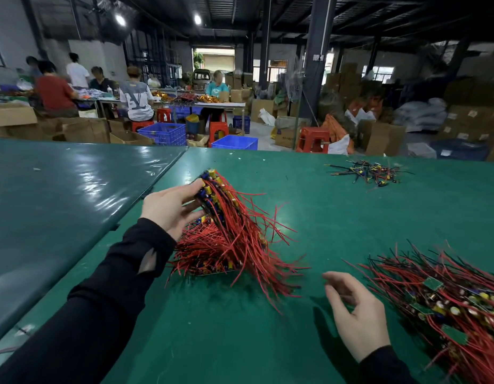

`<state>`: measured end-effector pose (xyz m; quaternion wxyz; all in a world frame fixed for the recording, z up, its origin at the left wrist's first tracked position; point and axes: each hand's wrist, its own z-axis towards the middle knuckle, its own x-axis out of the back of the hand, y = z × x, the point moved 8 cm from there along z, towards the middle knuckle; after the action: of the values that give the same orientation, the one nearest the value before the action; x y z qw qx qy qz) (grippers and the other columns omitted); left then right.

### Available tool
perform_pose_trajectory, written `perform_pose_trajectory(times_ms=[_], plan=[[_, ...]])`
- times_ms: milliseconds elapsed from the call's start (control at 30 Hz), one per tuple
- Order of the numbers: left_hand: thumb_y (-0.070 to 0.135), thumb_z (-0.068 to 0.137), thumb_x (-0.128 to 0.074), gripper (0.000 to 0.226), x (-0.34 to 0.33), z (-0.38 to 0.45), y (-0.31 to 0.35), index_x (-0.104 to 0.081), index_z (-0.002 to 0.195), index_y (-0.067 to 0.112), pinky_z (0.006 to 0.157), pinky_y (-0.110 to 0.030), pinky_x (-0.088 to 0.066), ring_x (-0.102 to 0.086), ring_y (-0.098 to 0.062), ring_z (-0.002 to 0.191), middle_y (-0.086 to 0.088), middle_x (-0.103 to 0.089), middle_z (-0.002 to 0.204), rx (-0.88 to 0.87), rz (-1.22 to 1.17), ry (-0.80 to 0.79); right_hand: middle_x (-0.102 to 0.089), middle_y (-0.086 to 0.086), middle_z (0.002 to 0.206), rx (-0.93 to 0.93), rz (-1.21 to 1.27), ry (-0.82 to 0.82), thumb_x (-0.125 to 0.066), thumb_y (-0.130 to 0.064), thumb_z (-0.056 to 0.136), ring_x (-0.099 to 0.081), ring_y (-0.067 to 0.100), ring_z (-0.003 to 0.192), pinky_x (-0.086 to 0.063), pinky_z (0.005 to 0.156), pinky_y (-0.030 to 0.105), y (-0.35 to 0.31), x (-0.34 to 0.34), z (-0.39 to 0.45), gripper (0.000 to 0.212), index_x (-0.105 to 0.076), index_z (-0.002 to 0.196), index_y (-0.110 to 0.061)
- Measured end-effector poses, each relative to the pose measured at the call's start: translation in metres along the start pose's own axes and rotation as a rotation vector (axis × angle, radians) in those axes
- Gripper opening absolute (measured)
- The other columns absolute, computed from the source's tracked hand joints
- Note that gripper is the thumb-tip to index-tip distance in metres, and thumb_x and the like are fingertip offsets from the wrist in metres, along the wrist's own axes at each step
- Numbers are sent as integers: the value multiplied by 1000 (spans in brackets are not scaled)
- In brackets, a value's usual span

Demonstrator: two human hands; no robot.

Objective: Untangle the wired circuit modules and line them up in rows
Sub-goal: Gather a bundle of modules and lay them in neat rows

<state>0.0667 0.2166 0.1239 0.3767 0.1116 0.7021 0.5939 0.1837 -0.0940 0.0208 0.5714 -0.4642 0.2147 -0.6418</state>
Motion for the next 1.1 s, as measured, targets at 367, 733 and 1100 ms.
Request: perform_pose_trajectory(times_ms=[367, 733, 1100], plan=[[24, 82, -63, 12, -65, -67, 28, -63, 75, 15, 38, -16, -47, -61, -7, 53, 0, -68, 74, -9, 263, -372, -69, 5, 87, -233, 387, 32, -54, 4, 89, -64, 4, 68, -49, 60, 12, 8, 22, 16, 21, -68, 92, -11], [31, 68, -70, 25, -34, -113, -120, -67, 80, 9, 50, -23, -51, -61, -9, 58, -5, -68, 73, 433, 276, -432, -71, 15, 90, -591, 705, -592, -72, -38, 63, -63, 22, 73, -46, 73, 34, -29, -63, -43, 39, -73, 87, -8], [30, 65, -74, 35, -18, -117, -164, -72, 85, 1, 69, -34, -53, -65, -24, 71, -20, -70, 87, 511, 160, -363, -68, 28, 91, -638, 648, -611, -76, -28, 60, -60, 28, 76, -48, 74, 35, -21, -75, -56, 49, -68, 90, 9]])
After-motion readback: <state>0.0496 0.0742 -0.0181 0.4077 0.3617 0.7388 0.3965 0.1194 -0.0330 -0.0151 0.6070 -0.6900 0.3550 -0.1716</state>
